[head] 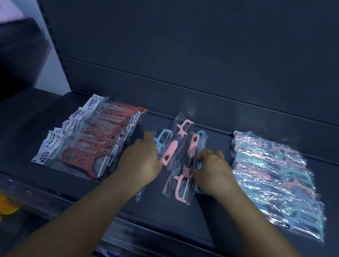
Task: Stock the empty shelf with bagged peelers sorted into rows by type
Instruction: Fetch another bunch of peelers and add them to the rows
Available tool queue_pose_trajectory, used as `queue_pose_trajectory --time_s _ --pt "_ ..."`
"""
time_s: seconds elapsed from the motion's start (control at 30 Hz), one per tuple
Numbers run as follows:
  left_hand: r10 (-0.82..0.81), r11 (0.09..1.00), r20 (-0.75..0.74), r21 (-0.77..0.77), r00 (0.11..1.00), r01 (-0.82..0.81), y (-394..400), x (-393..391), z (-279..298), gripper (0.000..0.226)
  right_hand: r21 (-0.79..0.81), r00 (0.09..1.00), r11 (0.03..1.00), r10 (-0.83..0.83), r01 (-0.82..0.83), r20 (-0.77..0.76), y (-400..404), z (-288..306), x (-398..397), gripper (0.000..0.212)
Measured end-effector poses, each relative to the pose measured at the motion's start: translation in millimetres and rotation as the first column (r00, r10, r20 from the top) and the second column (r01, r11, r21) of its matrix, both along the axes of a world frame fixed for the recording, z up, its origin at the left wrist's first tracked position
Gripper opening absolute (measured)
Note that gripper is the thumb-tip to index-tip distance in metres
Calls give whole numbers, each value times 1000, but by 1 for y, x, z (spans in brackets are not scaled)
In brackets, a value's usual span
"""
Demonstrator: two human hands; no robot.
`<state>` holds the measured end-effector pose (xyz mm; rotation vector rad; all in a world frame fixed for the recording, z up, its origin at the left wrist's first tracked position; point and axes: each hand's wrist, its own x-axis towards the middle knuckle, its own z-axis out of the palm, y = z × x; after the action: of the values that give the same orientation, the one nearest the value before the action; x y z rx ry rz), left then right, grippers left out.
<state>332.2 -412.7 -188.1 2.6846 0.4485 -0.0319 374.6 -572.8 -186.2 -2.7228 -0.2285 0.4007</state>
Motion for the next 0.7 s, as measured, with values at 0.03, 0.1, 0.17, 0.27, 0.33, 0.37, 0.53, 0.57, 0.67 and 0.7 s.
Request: queue_pose_trajectory --time_s 0.03,0.1,0.17,0.27,0.33,0.37,0.53,0.57,0.67,0.7 --pt "2 1000 -10 -10 1000 -2 1 3 3 39 7 1000 1000 -6 6 -4 0 1 0 40" --pt "-12 1000 -43 14 999 13 4 7 11 37 25 1000 999 -23 23 -8 -1 1 2 40" --pt "-28 998 -54 56 998 31 7 8 16 37 51 999 998 -39 40 -12 -2 1 3 40" --pt "-18 999 -1 44 1000 18 10 7 20 33 80 998 995 -56 58 -24 -4 2 5 40" --pt "3 1000 70 -8 998 -2 8 13 20 34 98 997 993 -65 68 -29 -6 2 6 41" --pt "11 999 103 -38 995 -7 4 17 20 35 103 997 992 -68 71 -28 -6 2 6 42" --pt "30 991 118 -130 993 -15 -28 41 7 40 109 994 989 -95 99 -45 -7 2 10 43" --pt "31 991 96 -129 995 -19 -32 44 2 40 108 994 989 -101 105 -42 -7 1 11 42" --pt "17 999 29 -40 999 -16 -33 46 -8 42 107 992 987 -120 122 -30 -8 -3 14 37" --pt "18 1000 12 -15 1000 -18 -31 46 -10 43 106 992 986 -124 126 -27 -8 -4 15 36"
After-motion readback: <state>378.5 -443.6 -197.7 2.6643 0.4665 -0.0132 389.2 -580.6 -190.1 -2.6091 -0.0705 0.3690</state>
